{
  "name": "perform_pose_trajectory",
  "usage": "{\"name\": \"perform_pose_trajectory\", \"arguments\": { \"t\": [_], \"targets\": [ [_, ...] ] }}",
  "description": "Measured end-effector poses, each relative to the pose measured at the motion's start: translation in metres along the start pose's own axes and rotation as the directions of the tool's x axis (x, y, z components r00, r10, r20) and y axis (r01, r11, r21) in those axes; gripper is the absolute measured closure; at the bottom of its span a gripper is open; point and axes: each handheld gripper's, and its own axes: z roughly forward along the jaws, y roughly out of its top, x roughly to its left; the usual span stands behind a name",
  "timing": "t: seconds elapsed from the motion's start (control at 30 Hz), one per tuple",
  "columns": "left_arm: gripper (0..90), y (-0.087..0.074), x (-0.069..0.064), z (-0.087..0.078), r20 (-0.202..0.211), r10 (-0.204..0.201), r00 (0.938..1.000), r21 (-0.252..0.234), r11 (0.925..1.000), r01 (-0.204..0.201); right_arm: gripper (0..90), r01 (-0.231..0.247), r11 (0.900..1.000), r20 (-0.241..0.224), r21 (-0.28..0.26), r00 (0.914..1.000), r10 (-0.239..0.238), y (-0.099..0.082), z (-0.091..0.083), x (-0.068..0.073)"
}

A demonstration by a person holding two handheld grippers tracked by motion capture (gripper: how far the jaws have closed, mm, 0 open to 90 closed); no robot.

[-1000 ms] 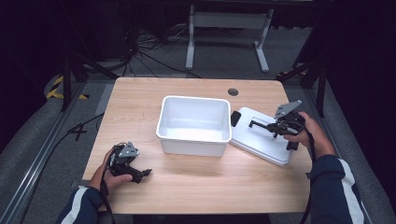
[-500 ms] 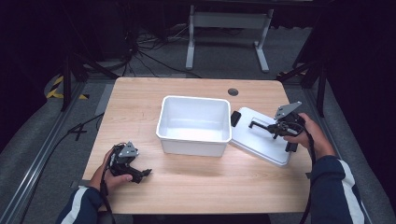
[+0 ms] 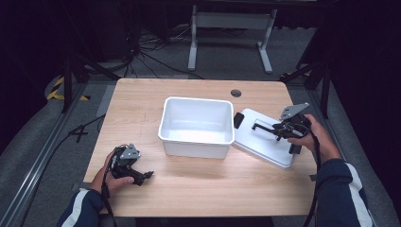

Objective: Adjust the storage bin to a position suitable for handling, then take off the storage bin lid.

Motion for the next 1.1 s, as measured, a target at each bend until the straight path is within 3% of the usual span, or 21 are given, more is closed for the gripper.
{"name": "perform_pose_trajectory", "arguments": {
  "t": [0.57,0.87,1.1],
  "targets": [
    [0.2,0.000,0.000,0.000,0.004,0.003,1.0000,0.006,1.0000,-0.003,58.2,-0.032,0.9976,0.067,-0.062,0.9971,0.036,-0.002,-0.015,0.008],
    [0.4,0.000,0.000,-0.001,-0.002,-0.001,1.0000,0.003,1.0000,0.001,50.3,-0.080,0.9873,0.090,-0.137,0.9916,0.093,-0.009,-0.029,0.021],
    [0.4,0.000,0.000,-0.001,-0.002,-0.002,1.0000,0.004,1.0000,0.002,47.5,-0.078,0.9828,0.084,-0.167,0.9921,0.093,-0.017,-0.040,0.035]
  ]
}}
